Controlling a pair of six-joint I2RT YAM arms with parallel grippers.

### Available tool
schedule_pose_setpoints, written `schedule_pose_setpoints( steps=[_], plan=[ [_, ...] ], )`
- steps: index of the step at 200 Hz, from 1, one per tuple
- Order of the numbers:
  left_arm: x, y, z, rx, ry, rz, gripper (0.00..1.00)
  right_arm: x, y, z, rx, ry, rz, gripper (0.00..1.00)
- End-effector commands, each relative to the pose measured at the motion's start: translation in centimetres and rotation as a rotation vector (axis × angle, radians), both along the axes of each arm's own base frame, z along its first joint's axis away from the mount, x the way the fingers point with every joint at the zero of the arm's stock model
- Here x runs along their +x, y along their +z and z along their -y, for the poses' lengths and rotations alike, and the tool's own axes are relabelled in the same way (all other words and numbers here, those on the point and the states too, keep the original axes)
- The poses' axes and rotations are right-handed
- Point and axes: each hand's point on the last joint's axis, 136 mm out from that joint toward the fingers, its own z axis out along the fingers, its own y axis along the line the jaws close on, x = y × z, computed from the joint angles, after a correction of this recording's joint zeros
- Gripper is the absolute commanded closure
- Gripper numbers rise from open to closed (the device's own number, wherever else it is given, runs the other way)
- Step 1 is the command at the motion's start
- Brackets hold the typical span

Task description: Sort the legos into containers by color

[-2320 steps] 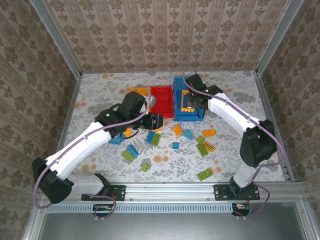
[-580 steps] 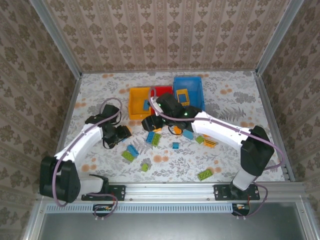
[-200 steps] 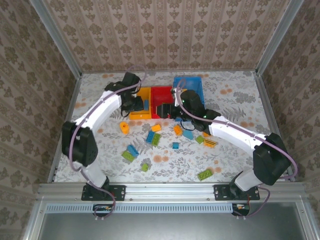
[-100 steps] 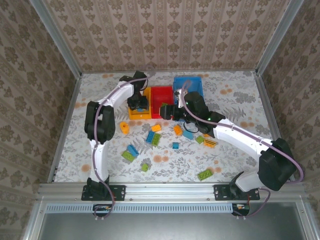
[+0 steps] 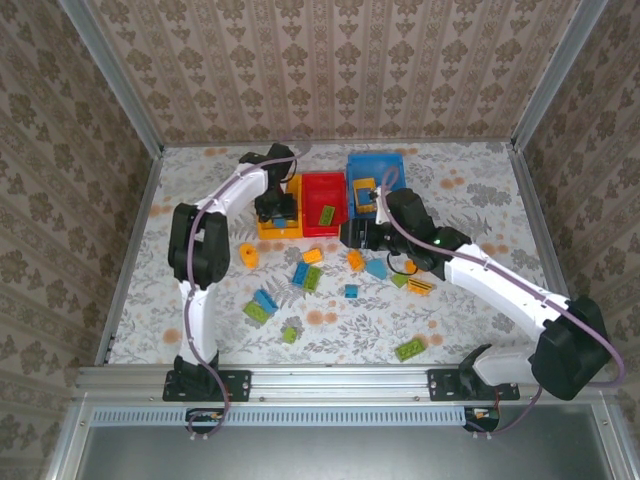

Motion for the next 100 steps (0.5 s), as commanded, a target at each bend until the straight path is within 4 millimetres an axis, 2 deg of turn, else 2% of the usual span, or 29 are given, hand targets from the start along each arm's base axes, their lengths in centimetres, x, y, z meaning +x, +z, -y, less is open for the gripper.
schedule_pose_setpoints(
  steps=[1,23,26,38,73,100],
  plan=[
    [-0.4,4.6,0.3,-0.025,0.006,0.107,0.48,-1.2,-1.5,4.2,-0.089,-0.141,-0.104,0.26],
    [-1.3,7.3,0.2,-0.079,0.018,0.191,0.46,-2.7,-3.8,9.5,-0.209,-0.34,-0.248,0.27],
    [-2.0,7.5,1.3,-0.09,-0.014,0.203,0.46,-2.9,-4.1,10.3,-0.219,-0.372,-0.271,0.27],
    [-3.4,9.1,2.4,-0.142,-0.057,0.262,0.45,-3.9,-5.7,12.6,-0.222,-0.466,-0.353,0.28],
    [-9.0,13.0,6.5,-0.327,-0.284,0.402,0.4,-4.5,-7.8,14.9,-0.195,-0.595,-0.428,0.29],
    [-13.1,13.8,9.0,-0.417,-0.412,0.432,0.38,-3.1,-10.3,16.4,-0.09,-0.738,-0.497,0.27]
  ],
)
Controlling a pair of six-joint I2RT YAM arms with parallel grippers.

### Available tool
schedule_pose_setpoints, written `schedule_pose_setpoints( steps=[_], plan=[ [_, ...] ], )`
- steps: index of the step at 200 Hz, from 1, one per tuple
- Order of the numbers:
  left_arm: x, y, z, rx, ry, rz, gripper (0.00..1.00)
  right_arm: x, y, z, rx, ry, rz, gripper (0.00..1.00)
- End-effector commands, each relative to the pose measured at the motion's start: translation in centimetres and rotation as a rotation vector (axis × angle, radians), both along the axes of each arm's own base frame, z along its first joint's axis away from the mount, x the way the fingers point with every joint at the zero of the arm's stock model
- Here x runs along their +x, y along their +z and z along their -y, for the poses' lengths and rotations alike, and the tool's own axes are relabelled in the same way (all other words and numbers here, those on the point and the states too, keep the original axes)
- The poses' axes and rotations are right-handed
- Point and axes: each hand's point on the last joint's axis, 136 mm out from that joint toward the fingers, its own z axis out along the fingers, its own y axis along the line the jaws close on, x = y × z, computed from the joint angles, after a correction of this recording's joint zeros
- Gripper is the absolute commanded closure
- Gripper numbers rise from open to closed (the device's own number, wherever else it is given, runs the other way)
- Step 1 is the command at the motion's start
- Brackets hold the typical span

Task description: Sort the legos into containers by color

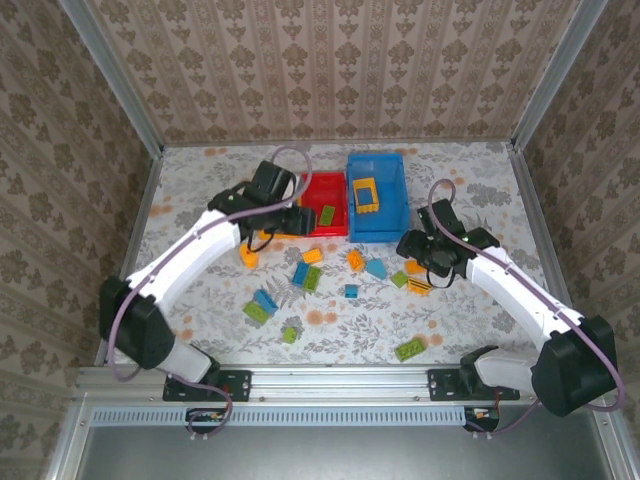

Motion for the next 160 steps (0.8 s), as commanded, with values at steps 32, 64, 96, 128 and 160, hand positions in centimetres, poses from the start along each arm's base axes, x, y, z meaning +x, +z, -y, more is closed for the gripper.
schedule_pose_setpoints(
  steps=[32,64,96,128,160],
  plan=[
    [-4.1,1.2,4.5,-0.134,-0.214,0.102,0.37,2.8,-4.3,2.2,0.156,-0.345,-0.082,0.27],
    [-4.5,3.0,6.3,-0.182,-0.256,0.183,0.35,3.6,-6.5,2.4,0.167,-0.443,-0.124,0.27],
    [-5.4,4.1,8.5,-0.18,-0.323,0.217,0.34,3.4,-8.4,2.5,0.196,-0.516,-0.169,0.28],
    [-5.9,4.0,10.0,-0.162,-0.364,0.22,0.34,3.1,-10.1,2.8,0.221,-0.577,-0.192,0.34],
    [-6.0,4.2,10.9,-0.164,-0.384,0.221,0.34,3.8,-11.1,2.4,0.239,-0.585,-0.209,0.45]
  ],
)
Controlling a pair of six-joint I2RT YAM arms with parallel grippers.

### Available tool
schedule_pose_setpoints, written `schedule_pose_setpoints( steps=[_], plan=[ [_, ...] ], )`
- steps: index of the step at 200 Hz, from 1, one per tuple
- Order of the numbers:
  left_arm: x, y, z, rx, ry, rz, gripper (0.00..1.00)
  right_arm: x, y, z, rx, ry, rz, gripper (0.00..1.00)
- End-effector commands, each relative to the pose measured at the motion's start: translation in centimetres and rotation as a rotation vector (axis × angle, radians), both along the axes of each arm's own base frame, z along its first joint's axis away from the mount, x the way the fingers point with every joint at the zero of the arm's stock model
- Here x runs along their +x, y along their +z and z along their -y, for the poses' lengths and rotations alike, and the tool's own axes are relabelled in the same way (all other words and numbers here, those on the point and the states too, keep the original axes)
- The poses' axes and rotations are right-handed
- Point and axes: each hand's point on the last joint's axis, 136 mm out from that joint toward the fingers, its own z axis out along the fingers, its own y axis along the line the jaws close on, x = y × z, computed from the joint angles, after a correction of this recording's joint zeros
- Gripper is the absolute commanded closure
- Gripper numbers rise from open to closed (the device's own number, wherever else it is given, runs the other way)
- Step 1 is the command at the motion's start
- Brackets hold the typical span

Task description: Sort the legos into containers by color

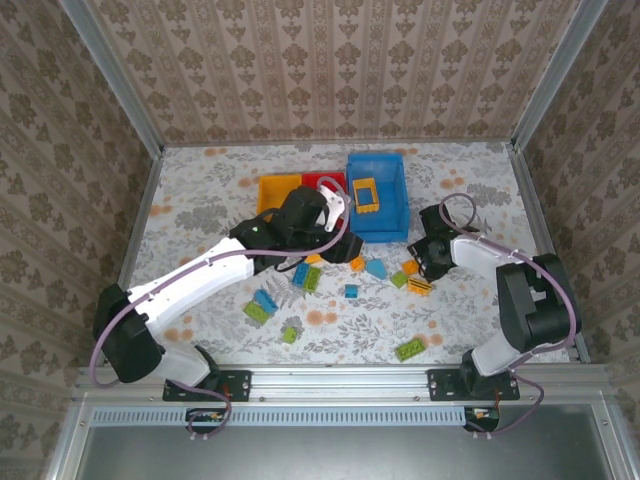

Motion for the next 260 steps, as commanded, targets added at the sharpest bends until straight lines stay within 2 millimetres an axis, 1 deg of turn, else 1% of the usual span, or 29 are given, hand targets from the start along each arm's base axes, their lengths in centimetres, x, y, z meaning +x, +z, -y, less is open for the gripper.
schedule_pose_setpoints(
  steps=[1,16,24,44,56,66,78,86,95,107,119,127,151,160,169,199,209,227,240,260],
  plan=[
    [0.4,1.2,0.9,-0.007,-0.022,0.045,0.34,0.6,-0.8,-0.5,0.045,-0.042,-0.005,0.45],
    [0.4,1.2,1.0,-0.001,-0.027,0.046,0.34,0.5,-1.0,-0.4,0.05,-0.06,-0.012,0.45],
    [0.5,1.1,1.0,0.003,-0.027,0.045,0.34,0.5,-1.1,-0.4,0.053,-0.069,-0.008,0.47],
    [0.6,1.1,1.0,0.004,-0.018,0.047,0.34,0.5,-1.3,-0.4,0.061,-0.079,-0.003,0.58],
    [0.8,1.2,0.9,0.004,-0.008,0.05,0.34,0.6,-0.9,-0.1,0.05,-0.081,0.012,0.6],
    [0.9,1.5,0.8,0.002,-0.001,0.056,0.34,0.9,-0.1,0.2,0.03,-0.074,0.042,0.63],
    [1.1,1.9,0.7,-0.002,0.009,0.063,0.34,1.7,1.8,0.8,-0.015,-0.046,0.104,0.65],
    [1.1,2.3,0.7,-0.007,0.014,0.07,0.35,2.6,3.5,1.0,-0.051,0.0,0.161,0.67],
    [1.3,2.8,0.6,-0.011,0.026,0.081,0.35,3.6,5.9,1.1,-0.102,0.071,0.222,0.69],
    [1.6,3.6,0.4,-0.016,0.043,0.099,0.35,4.9,9.3,0.6,-0.181,0.187,0.299,0.72],
    [1.9,4.0,0.2,-0.015,0.061,0.115,0.35,5.9,12.2,-0.6,-0.259,0.311,0.366,0.73],
    [2.2,4.3,0.1,-0.016,0.071,0.124,0.35,6.3,13.5,-1.8,-0.292,0.389,0.393,0.74],
    [2.8,4.6,0.0,-0.006,0.096,0.142,0.35,7.5,15.4,-6.2,-0.348,0.586,0.448,0.74],
    [3.0,4.7,-0.1,-0.002,0.106,0.147,0.35,8.2,15.5,-7.7,-0.366,0.641,0.454,0.73],
    [3.1,4.9,0.0,0.0,0.108,0.15,0.35,8.9,15.2,-8.8,-0.365,0.67,0.442,0.73],
    [3.1,5.2,-0.2,0.005,0.11,0.154,0.35,11.9,12.6,-10.9,-0.331,0.709,0.407,0.72],
    [3.0,5.0,-0.3,0.013,0.11,0.149,0.35,12.7,12.2,-11.2,-0.325,0.721,0.392,0.72],
    [2.7,4.6,-0.8,0.026,0.111,0.138,0.35,13.7,10.6,-11.7,-0.305,0.731,0.349,0.69],
    [2.4,4.0,-1.2,0.037,0.112,0.13,0.35,13.9,9.1,-11.8,-0.279,0.731,0.302,0.67],
    [1.9,3.0,-1.8,0.06,0.108,0.116,0.35,13.8,7.6,-11.7,-0.262,0.722,0.249,0.65]
  ],
)
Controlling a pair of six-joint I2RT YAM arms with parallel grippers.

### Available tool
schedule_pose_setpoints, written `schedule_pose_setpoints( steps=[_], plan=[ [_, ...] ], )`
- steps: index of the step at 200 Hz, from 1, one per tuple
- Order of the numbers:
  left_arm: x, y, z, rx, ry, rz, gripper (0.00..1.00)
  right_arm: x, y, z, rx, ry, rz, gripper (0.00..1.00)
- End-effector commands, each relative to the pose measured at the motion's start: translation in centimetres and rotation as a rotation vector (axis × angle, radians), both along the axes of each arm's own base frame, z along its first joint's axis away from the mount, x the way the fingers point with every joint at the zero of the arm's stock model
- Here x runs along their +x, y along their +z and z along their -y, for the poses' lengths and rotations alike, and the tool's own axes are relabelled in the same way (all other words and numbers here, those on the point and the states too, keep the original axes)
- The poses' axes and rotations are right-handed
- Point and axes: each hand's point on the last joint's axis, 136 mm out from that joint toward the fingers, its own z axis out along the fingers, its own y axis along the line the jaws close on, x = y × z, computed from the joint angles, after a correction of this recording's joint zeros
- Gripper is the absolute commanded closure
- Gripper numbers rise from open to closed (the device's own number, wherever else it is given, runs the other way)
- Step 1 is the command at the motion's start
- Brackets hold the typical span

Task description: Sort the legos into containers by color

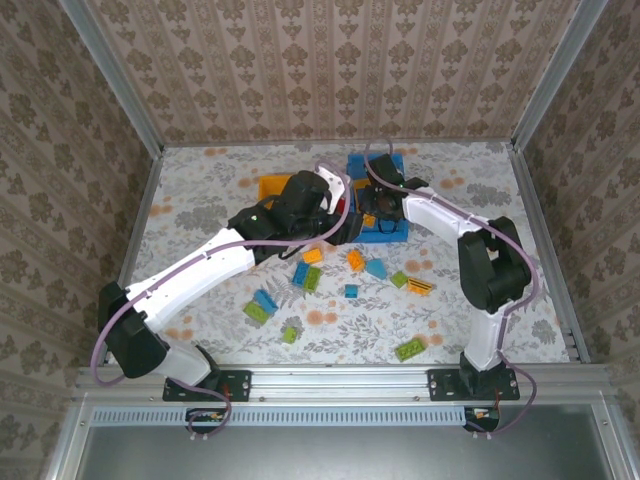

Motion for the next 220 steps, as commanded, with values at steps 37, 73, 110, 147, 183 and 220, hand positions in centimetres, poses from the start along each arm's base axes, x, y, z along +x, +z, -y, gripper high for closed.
schedule_pose_setpoints(
  steps=[37,73,110,147,183,220],
  plan=[
    [-2.2,-2.4,-1.7,0.075,-0.052,-0.035,0.36,-0.4,-1.0,0.2,0.0,-0.003,-0.083,0.52],
    [-4.0,-4.0,-1.1,0.118,-0.163,-0.065,0.35,-0.5,1.5,0.5,-0.006,-0.002,-0.051,0.46],
    [-7.2,-5.4,0.6,0.167,-0.336,-0.084,0.35,-1.0,7.6,1.7,-0.012,-0.018,0.064,0.42],
    [-12.4,-7.8,4.4,0.238,-0.574,-0.126,0.33,-3.7,13.9,5.8,-0.033,-0.038,0.167,0.34],
    [-17.5,-10.2,8.3,0.269,-0.75,-0.204,0.3,-8.2,17.2,10.8,-0.012,-0.08,0.187,0.25],
    [-20.3,-13.0,10.5,0.331,-0.797,-0.273,0.0,-12.5,19.5,14.1,0.059,-0.133,0.211,0.19]
  ],
)
